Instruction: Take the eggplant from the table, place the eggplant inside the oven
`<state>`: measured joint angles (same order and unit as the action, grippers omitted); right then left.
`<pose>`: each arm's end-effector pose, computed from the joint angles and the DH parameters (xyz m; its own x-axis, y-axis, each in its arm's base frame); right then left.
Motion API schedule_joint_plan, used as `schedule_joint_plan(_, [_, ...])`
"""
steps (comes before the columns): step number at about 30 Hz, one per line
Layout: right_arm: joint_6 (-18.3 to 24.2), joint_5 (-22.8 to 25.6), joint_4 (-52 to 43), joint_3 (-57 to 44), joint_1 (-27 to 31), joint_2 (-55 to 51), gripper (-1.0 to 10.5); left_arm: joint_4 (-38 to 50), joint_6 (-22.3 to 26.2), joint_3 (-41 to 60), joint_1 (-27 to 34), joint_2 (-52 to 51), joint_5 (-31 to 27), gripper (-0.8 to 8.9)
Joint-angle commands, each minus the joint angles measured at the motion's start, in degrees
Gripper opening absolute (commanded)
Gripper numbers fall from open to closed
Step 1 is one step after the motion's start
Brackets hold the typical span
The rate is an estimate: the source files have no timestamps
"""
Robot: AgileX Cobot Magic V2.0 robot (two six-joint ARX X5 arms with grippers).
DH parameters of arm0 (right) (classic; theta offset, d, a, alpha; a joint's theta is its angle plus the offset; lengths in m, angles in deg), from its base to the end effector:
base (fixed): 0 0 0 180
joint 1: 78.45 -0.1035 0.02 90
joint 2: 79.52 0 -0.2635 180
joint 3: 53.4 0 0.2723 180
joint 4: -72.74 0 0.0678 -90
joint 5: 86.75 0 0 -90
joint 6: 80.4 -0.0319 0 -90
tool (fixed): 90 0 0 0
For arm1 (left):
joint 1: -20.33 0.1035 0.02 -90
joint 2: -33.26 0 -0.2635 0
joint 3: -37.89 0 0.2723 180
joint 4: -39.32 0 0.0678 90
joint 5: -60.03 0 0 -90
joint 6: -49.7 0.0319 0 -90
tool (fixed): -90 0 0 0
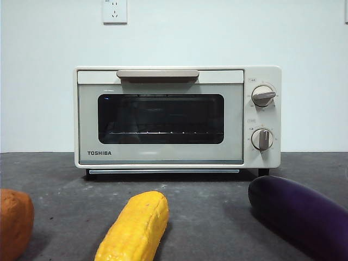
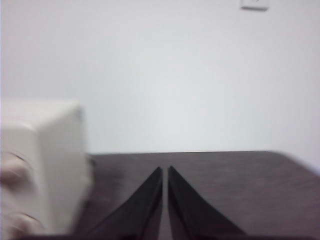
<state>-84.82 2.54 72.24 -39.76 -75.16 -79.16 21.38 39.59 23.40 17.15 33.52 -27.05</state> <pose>0.1182 -0.0064 0.1915 0.9703 -0.0434 0.2382 0.0269 0.9970 0.0719 0.1196 -0.0083 0.1652 0.9922 -0.1061 -0.0646 0.0932 0.9795 -0.1784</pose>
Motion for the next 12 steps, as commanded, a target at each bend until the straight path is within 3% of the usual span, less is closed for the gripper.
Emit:
schedule_joint_plan(1, [-15.23,-0.39,-2.84,-0.04,-0.17,-0.15,0.0,3.74,-6.91,1.44,-0.04,-0.02,0.07,0.08])
schedule_joint_plan(4, [-20.04,-0.39,-4.55,0.11,-0.17,-0.15,0.0,4.90,-11.26,1.07,-0.04,-0.02,1.07,0.07])
schedule_joint_plan(7, [-24.44,-1.11,-2.89,1.53,-0.15,-0.15,0.0,4.76,-11.67,-0.15,-0.04,0.04,1.62,0.07])
schedule_joint_plan(12, [-25.14,-2.49,8.94,8.61,-0.15,0.35,0.0,0.55,-13.55,-5.38,-0.04,1.18,2.95,0.07])
